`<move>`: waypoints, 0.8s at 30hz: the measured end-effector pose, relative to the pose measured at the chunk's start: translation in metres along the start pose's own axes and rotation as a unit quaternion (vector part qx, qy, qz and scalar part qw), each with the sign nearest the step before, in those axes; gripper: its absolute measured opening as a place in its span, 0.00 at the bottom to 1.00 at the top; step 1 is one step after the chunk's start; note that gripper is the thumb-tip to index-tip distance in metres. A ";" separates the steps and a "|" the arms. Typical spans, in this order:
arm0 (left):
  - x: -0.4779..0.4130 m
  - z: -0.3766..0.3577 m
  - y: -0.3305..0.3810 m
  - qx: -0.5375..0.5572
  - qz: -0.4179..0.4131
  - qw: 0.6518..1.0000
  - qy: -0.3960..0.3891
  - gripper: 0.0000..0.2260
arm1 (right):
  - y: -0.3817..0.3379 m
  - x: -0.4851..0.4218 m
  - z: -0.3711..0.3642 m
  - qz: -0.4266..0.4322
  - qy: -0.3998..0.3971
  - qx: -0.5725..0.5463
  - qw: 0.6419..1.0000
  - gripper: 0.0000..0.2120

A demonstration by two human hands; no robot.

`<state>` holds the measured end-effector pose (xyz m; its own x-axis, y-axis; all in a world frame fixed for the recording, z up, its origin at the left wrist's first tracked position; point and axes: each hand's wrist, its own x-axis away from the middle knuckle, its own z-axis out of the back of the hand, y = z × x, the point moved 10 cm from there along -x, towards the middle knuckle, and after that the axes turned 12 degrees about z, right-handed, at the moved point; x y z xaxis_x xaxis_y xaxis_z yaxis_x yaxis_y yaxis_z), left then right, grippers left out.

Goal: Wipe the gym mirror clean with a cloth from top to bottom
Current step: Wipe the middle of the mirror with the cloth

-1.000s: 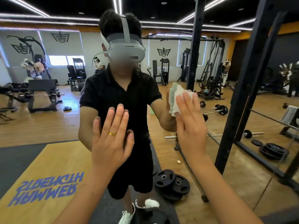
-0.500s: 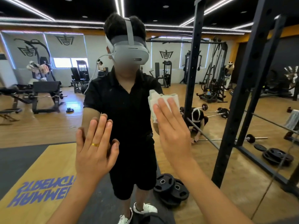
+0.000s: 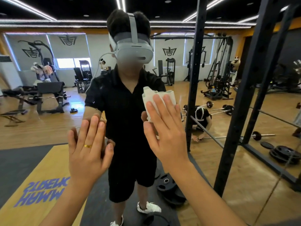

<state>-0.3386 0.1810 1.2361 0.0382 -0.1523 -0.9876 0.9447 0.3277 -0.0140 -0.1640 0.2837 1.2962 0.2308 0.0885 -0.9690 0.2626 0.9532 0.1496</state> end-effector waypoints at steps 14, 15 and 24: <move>0.004 -0.001 -0.002 0.028 -0.018 0.999 -0.026 0.29 | -0.012 0.000 0.000 -0.025 0.079 0.087 0.993 0.18; 0.004 -0.001 -0.002 0.027 -0.020 0.999 -0.029 0.29 | -0.012 0.000 0.000 -0.025 0.070 0.089 0.993 0.19; 0.005 -0.002 -0.001 -0.002 -0.025 0.999 -0.027 0.29 | -0.005 -0.011 0.008 0.016 0.036 0.113 0.993 0.19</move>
<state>-0.3399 0.1822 1.2309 0.0086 -0.2182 -0.9759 0.9444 0.3225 -0.0638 -0.1602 0.2761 1.3077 0.1770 0.1458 -0.9734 0.4610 0.8615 0.2128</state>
